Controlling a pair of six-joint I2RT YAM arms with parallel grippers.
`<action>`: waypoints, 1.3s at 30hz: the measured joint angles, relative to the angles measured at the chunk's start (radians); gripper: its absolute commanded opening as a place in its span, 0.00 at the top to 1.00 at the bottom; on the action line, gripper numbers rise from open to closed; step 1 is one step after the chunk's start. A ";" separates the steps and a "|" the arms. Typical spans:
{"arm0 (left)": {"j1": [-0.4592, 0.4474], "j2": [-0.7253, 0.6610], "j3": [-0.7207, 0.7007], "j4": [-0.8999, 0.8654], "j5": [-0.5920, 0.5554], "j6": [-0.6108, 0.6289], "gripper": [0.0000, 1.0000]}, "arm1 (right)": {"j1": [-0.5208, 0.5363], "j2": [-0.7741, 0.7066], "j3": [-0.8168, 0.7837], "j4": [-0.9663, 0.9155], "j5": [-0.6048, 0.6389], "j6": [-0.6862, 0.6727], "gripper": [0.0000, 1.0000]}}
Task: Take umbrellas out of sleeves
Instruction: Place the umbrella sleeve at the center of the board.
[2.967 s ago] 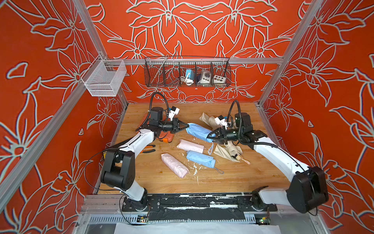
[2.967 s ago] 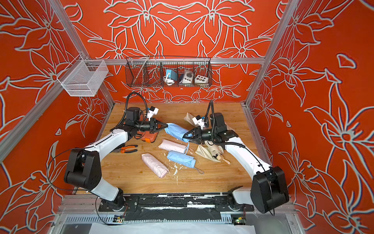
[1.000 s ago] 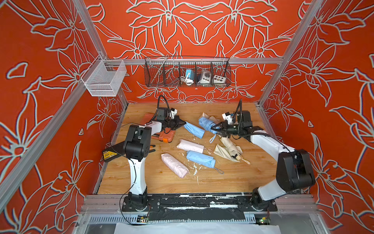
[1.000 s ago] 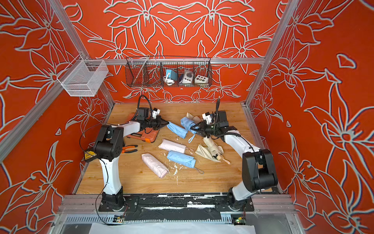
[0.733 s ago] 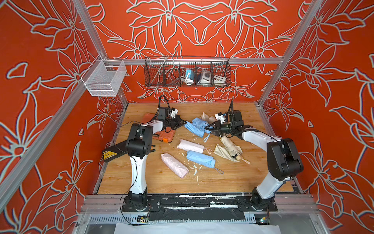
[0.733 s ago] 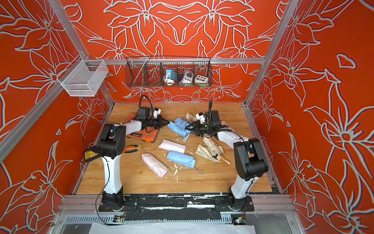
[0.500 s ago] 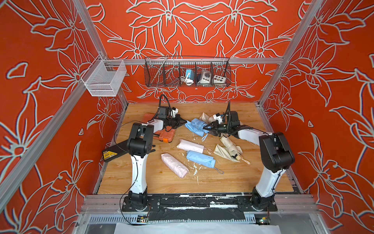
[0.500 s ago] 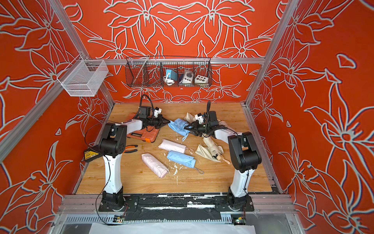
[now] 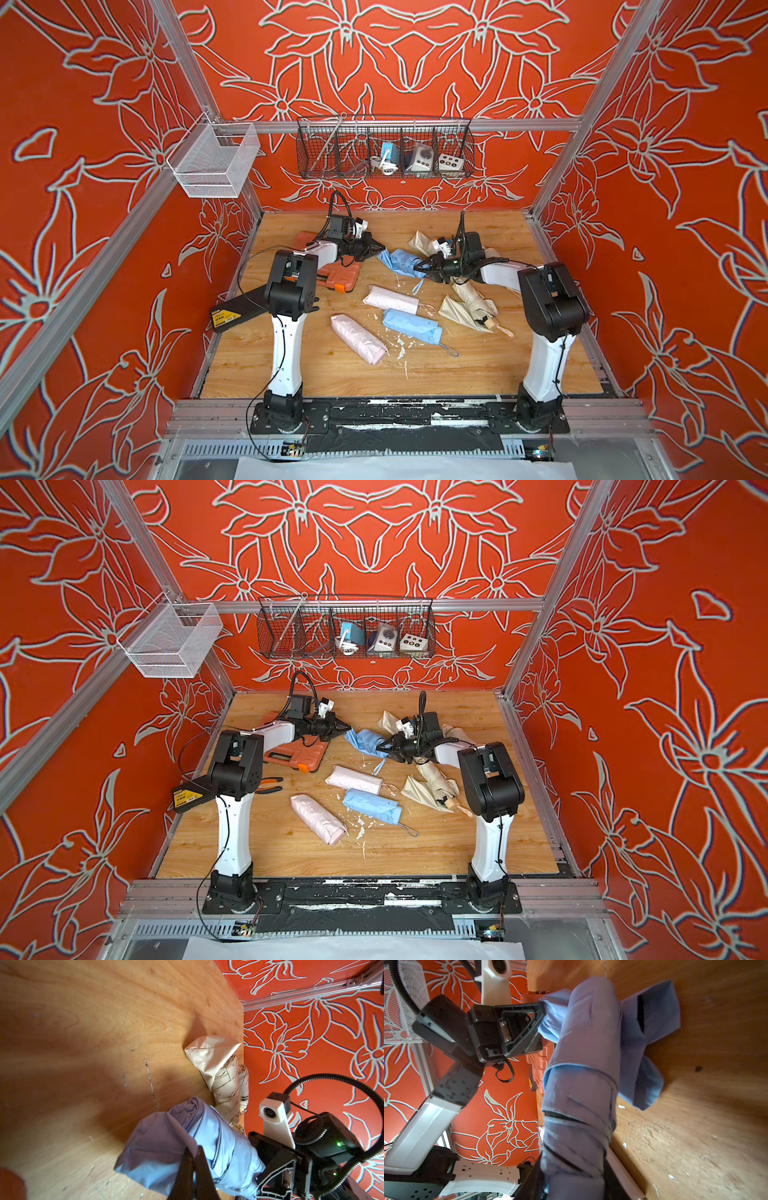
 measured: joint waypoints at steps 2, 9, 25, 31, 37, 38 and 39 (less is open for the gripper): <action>-0.001 0.001 0.008 -0.020 -0.008 0.012 0.58 | 0.000 0.000 0.005 -0.030 0.009 -0.033 0.84; -0.007 -0.003 0.026 -0.076 -0.045 0.060 0.40 | 0.000 0.000 0.040 -0.141 0.042 -0.143 0.66; 0.027 -0.158 -0.076 -0.156 -0.103 0.096 0.24 | 0.000 0.001 0.084 -0.325 0.138 -0.252 0.36; 0.030 -0.253 -0.139 -0.156 -0.108 0.096 0.19 | 0.004 -0.003 0.156 -0.441 0.206 -0.309 0.31; 0.030 -0.368 -0.235 -0.158 -0.134 0.097 0.13 | 0.005 -0.052 0.193 -0.520 0.252 -0.343 0.26; 0.030 -0.389 -0.250 -0.161 -0.139 0.100 0.13 | 0.006 -0.064 0.199 -0.533 0.256 -0.348 0.26; 0.030 -0.406 -0.262 -0.163 -0.143 0.101 0.12 | 0.009 -0.074 0.205 -0.543 0.259 -0.352 0.26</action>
